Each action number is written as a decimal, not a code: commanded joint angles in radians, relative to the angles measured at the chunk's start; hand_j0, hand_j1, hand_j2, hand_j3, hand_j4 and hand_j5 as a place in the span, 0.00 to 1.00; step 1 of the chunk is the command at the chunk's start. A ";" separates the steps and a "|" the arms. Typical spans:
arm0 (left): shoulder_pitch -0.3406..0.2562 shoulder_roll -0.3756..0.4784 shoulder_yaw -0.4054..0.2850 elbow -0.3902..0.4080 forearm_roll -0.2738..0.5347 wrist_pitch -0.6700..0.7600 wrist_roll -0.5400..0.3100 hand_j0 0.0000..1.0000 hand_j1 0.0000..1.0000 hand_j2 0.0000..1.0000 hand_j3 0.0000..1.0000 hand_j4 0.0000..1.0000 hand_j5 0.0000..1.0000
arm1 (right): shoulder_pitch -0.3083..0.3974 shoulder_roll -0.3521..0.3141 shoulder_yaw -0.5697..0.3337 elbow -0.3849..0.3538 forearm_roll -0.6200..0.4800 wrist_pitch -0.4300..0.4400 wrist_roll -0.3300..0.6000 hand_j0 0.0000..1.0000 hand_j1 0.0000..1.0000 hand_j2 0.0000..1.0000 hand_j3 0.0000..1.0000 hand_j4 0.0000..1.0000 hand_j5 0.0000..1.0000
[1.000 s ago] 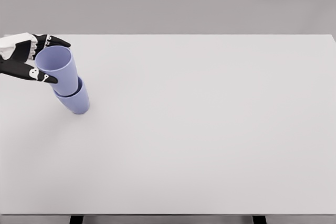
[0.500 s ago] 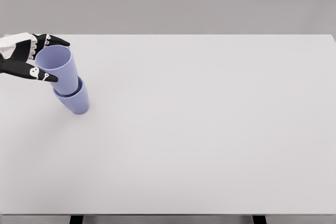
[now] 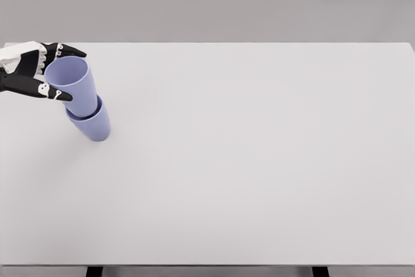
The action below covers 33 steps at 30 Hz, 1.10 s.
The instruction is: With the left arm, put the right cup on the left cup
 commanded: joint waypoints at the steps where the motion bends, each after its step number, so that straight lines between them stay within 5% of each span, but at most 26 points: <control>1: 0.000 -0.004 0.001 0.002 0.003 0.000 0.000 0.77 0.77 0.77 0.77 0.77 0.77 | 0.000 0.000 0.000 0.000 0.000 0.000 0.000 1.00 1.00 1.00 1.00 1.00 1.00; 17: 0.015 -0.027 0.001 0.035 0.000 0.000 -0.001 0.78 0.78 0.78 0.78 0.78 0.78 | 0.000 0.000 0.000 0.000 0.000 0.000 0.000 1.00 1.00 1.00 1.00 1.00 1.00; 24: 0.015 -0.027 0.001 0.029 -0.003 0.000 -0.001 0.91 0.91 0.91 0.91 0.91 0.91 | 0.000 0.000 0.000 0.000 0.000 0.000 0.000 1.00 1.00 1.00 1.00 1.00 1.00; 33: 0.014 -0.026 0.001 0.023 -0.002 0.000 -0.001 0.92 0.92 0.92 0.92 0.92 0.92 | 0.000 0.000 0.000 0.000 0.000 0.000 0.000 1.00 1.00 1.00 1.00 1.00 1.00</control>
